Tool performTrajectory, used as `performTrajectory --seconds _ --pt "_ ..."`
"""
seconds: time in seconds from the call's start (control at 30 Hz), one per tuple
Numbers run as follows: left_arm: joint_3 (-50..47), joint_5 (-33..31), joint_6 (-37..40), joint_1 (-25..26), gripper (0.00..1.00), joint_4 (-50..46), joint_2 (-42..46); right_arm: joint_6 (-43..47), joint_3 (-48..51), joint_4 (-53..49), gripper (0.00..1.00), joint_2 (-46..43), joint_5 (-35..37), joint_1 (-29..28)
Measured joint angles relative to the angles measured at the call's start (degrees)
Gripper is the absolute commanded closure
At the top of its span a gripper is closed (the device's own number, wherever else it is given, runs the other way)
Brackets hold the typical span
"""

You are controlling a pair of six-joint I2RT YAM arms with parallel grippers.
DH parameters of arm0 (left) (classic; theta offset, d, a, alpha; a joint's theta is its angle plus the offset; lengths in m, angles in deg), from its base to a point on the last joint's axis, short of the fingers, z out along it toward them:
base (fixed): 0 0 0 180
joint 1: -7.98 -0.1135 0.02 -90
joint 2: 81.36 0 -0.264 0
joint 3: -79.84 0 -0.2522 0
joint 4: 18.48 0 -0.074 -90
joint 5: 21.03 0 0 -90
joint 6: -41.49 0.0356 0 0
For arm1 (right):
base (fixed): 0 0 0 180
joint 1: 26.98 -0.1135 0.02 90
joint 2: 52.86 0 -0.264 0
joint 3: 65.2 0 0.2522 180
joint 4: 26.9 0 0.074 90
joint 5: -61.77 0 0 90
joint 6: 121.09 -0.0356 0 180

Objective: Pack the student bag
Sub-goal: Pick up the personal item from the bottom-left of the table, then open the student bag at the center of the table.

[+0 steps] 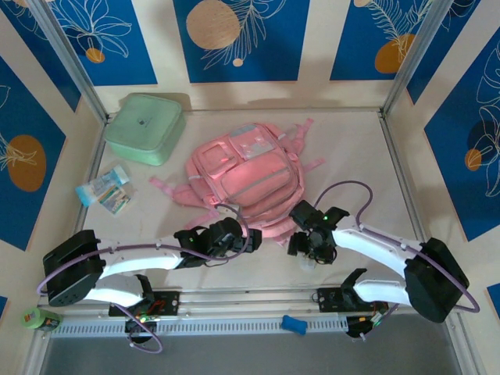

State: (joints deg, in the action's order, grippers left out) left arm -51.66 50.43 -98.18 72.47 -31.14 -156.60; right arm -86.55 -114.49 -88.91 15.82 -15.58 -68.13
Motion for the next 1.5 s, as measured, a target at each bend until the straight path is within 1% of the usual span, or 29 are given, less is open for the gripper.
performTrajectory --seconds 0.17,0.3,0.73,0.9,1.03,1.17,1.3,1.4,1.5 --pt "0.0 0.0 0.0 -0.3 0.01 -0.1 0.0 0.5 -0.1 0.5 0.23 2.5 0.9 -0.3" --pt "0.0 0.0 0.0 -0.5 0.01 -0.1 -0.2 1.0 -0.5 1.0 0.28 4.2 1.0 -0.3" --pt "0.0 0.5 0.0 -0.9 0.01 -0.1 -1.3 2.2 -1.1 3.1 0.43 7.9 1.6 -0.4" --pt "0.0 0.5 0.0 -0.9 0.01 -0.1 -1.4 2.7 -1.2 2.8 0.49 8.0 1.6 -0.4" --pt "0.0 0.5 0.0 -1.0 0.01 -0.1 -1.4 3.2 -1.4 2.6 0.50 7.9 1.6 -0.4" --pt "0.0 0.5 0.0 -1.0 0.01 -0.5 -1.3 3.8 -1.4 2.6 0.52 5.4 1.5 0.3" --pt "0.0 0.5 0.7 -1.2 0.01 -1.9 0.9 4.3 -1.4 2.1 0.53 1.1 1.3 2.5" --pt "0.7 0.2 2.7 -1.8 0.00 -4.1 4.4 4.8 -1.4 0.7 0.54 -3.1 0.9 4.2" --pt "3.1 -1.1 6.1 -2.9 0.02 -8.0 7.6 5.8 -1.9 -1.4 0.54 -7.4 0.2 6.5"
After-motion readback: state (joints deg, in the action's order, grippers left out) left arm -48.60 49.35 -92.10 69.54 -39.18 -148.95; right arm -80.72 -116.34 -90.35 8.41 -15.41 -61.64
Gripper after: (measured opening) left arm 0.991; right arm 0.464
